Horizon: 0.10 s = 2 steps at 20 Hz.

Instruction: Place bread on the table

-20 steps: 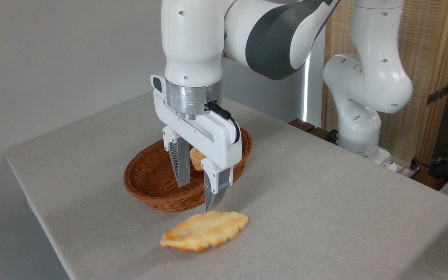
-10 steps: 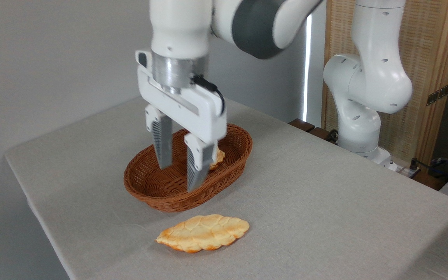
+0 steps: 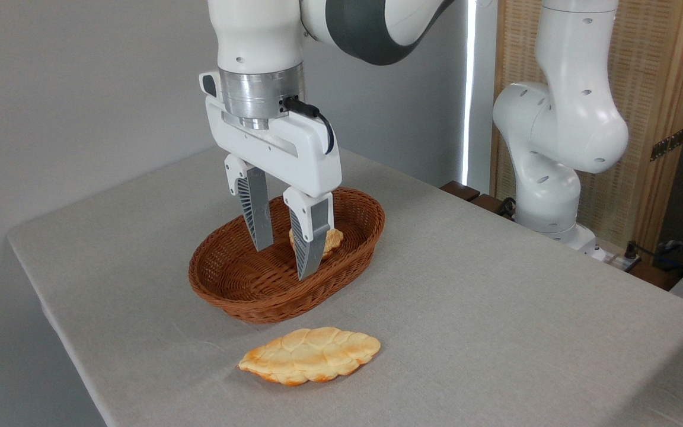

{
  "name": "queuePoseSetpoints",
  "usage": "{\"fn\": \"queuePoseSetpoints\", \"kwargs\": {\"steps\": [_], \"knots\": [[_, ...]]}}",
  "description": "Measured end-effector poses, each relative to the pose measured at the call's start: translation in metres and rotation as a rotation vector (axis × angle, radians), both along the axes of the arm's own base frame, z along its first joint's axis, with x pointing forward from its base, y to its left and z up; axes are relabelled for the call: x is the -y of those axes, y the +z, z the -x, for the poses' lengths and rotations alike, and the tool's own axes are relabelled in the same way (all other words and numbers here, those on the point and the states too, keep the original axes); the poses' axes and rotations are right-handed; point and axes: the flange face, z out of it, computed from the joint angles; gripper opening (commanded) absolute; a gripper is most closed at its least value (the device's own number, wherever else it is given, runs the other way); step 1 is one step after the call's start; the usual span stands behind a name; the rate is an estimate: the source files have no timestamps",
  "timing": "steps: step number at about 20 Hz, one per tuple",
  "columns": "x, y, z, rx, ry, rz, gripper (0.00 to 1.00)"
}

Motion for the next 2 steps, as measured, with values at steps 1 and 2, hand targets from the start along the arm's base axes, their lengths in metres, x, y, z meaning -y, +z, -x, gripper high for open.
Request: {"fn": "queuePoseSetpoints", "kwargs": {"steps": [1, 2], "knots": [[0.0004, 0.0012, 0.0, 0.0, -0.002, -0.002, 1.0], [0.0007, 0.0019, -0.0001, 0.001, -0.003, -0.003, 1.0]]}}
